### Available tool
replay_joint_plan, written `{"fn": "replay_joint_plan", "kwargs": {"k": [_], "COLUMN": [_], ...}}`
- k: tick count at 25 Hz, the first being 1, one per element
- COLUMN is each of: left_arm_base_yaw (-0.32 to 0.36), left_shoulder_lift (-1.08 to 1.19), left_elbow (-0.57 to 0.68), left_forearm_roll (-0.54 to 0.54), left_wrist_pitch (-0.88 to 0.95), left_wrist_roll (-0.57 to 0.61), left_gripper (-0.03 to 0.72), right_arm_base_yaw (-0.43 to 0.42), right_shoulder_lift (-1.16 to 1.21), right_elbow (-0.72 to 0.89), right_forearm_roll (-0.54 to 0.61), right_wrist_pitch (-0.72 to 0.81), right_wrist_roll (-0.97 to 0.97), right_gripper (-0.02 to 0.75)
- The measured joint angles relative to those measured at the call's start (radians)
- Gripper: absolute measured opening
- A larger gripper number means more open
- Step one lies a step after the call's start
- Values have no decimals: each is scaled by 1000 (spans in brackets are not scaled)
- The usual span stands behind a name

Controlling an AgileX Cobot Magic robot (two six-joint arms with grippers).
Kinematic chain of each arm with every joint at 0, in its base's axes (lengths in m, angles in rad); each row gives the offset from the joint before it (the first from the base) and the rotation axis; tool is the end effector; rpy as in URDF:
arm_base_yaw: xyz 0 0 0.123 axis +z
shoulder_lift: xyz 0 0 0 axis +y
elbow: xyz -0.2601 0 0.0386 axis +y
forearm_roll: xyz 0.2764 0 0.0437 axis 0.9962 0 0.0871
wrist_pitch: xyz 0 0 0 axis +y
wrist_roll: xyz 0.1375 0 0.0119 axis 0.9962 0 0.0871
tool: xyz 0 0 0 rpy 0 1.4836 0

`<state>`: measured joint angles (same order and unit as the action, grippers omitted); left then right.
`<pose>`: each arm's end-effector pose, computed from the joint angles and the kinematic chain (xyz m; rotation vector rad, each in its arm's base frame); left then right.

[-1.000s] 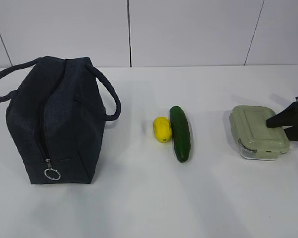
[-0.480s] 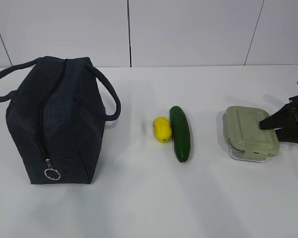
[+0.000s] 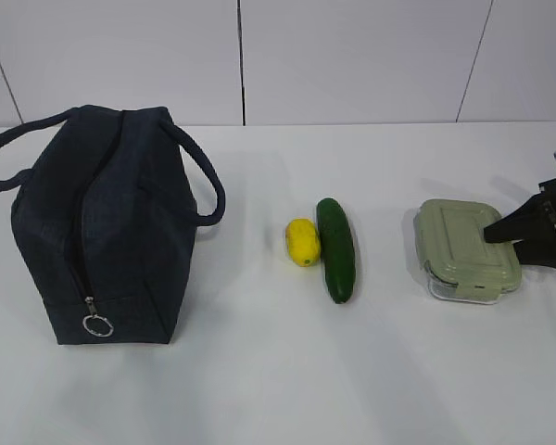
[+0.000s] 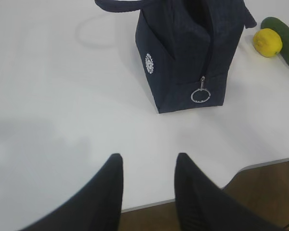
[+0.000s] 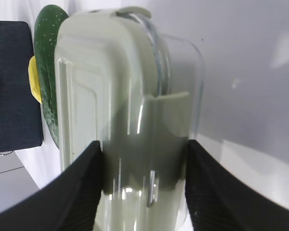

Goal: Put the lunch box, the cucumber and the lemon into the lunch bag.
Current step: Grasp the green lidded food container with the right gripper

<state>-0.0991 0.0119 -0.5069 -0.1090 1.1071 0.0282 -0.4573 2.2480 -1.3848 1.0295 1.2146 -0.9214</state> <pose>0.0801 -0.0215 0.2658 0.1411 2.0906 -0.1744 0.4020 -0.0742 0.0387 0.1784 2.5920 1.2709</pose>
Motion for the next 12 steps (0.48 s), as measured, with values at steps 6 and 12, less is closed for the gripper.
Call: {"fn": "replay_joint_plan", "kwargs": {"k": [6, 12], "left_arm_base_yaw": [0, 0], "left_shoulder_lift": [0, 0], "left_elbow": [0, 0], "left_forearm_roll": [0, 0], "left_wrist_pitch": [0, 0], "left_wrist_roll": [0, 0], "left_gripper": [239, 239], "right_arm_base_yaw": [0, 0], "right_shoulder_lift": [0, 0], "right_elbow": [0, 0], "right_forearm_roll": [0, 0], "right_wrist_pitch": [0, 2], "right_wrist_roll": [3, 3], "right_gripper": [383, 383]}}
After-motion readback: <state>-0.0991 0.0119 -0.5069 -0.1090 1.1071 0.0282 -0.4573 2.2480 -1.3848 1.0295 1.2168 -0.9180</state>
